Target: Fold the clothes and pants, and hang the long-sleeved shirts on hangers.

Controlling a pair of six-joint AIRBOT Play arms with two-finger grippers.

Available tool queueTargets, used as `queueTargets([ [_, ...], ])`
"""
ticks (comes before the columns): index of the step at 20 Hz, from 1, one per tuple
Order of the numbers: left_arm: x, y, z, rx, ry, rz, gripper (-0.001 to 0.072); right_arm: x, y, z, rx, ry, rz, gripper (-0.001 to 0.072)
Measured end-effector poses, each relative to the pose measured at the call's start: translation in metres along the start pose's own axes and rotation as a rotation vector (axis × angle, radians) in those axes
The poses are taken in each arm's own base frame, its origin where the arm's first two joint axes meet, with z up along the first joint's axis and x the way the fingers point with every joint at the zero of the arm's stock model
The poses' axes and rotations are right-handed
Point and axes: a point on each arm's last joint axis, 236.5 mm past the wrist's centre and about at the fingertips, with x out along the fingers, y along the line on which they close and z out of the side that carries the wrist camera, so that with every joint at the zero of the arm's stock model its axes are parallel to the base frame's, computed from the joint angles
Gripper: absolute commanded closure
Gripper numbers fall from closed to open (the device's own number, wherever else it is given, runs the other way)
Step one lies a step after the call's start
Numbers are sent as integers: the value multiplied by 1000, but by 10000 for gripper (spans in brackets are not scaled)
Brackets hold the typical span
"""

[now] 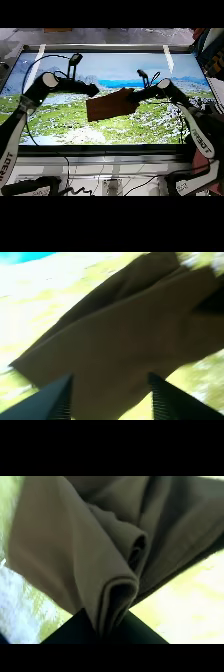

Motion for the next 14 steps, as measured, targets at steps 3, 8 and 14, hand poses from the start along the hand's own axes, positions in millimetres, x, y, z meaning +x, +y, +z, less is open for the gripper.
queueTargets([
  [3,-47,48,-8,57,37,205,299,-88,-3,43,-14,-154,-140,696],
  [8,-109,73,-3,91,2,367,299,-275,-32,49,140,-407,-477,696],
  [14,-130,78,-1,98,-16,414,299,-467,-78,-76,460,-470,-1031,696],
])
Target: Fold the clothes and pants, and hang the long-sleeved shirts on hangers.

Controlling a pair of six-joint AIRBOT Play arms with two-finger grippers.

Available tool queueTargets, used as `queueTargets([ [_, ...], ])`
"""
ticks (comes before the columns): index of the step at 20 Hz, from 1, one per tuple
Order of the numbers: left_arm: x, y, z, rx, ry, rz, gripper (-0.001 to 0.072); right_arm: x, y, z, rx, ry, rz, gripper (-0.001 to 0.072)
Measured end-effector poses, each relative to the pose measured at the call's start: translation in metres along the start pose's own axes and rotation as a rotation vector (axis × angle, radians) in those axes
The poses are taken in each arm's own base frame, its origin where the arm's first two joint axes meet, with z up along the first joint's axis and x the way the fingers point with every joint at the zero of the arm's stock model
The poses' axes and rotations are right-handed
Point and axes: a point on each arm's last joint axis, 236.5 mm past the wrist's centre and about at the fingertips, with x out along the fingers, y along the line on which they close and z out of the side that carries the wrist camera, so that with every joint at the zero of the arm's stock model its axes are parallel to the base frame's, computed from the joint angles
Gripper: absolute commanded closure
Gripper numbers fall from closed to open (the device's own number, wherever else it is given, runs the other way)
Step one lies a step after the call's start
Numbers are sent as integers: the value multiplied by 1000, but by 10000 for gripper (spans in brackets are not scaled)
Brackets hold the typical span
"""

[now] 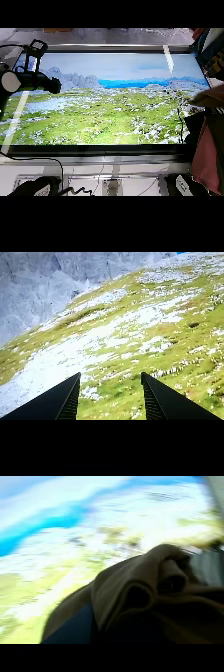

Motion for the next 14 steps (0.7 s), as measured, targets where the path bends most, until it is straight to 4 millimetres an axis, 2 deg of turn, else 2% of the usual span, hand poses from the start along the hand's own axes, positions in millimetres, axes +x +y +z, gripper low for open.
queueTargets([
  [2,-1,1,0,1,0,3,299,-26,-67,-20,99,39,-199,696],
  [4,-2,1,0,2,0,5,298,-55,-124,-40,213,61,-384,696],
  [5,-3,2,0,3,-2,7,298,-69,-145,-51,280,68,-459,696],
  [7,-3,2,0,3,-1,8,298,-92,-173,-70,422,74,-565,696],
  [9,-3,2,0,3,-1,9,298,-107,-188,-82,514,69,-632,692],
  [10,-3,2,0,3,-1,9,298,-111,-191,-86,543,67,-648,584],
  [11,-3,2,0,4,-1,9,299,-113,-194,-88,564,62,-658,336],
  [12,-3,2,0,4,-1,9,299,-116,-196,-88,581,51,-670,50],
  [14,-3,2,0,4,-1,9,299,-118,-198,-89,621,36,-678,31],
])
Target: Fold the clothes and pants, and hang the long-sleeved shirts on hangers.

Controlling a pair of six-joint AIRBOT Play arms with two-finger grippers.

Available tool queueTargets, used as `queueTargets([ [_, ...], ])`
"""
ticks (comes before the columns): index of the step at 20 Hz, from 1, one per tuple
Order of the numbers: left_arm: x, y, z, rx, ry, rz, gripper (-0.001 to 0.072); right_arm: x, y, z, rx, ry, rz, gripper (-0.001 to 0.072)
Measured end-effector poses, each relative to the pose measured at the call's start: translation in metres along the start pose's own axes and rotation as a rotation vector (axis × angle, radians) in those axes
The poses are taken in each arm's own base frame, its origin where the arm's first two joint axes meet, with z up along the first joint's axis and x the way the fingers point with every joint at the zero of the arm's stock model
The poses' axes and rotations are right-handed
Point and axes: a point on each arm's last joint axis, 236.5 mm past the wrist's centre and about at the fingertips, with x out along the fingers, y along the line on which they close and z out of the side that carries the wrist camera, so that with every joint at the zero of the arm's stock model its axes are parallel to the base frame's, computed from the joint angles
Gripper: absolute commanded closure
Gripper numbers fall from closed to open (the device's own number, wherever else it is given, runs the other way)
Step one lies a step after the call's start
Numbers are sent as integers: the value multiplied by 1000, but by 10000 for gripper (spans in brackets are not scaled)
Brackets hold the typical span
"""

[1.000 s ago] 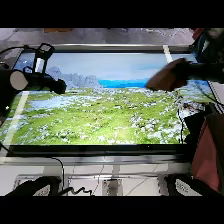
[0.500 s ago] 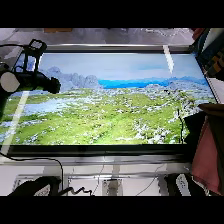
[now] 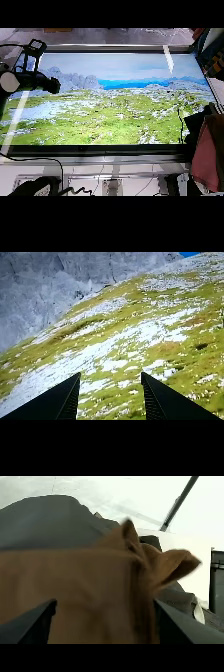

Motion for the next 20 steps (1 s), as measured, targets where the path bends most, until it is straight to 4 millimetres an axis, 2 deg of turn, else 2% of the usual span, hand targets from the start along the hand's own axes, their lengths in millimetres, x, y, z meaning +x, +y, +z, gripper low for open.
queueTargets([
  [1,0,0,0,0,0,0,298,0,0,0,20,1,1,41],
  [2,0,0,0,0,0,0,299,0,0,-1,36,3,5,134],
  [3,0,0,0,0,0,0,299,2,4,-3,47,12,21,298],
  [4,0,0,0,0,0,0,299,4,12,-6,54,27,54,525],
  [5,0,0,0,0,0,0,299,7,19,-10,59,50,80,694],
  [7,0,0,0,0,0,0,299,12,44,-22,70,105,179,696],
  [10,0,0,0,0,0,0,298,13,98,-39,31,176,387,698],
  [12,0,0,0,0,0,0,299,1,139,-54,-108,203,537,698],
  [14,0,0,0,0,0,0,299,-11,170,-74,-324,201,638,698],
  [17,0,0,0,0,0,0,299,-24,198,-103,-638,170,680,697],
  [20,0,0,0,0,0,0,299,-31,216,-114,-847,85,676,696],
])
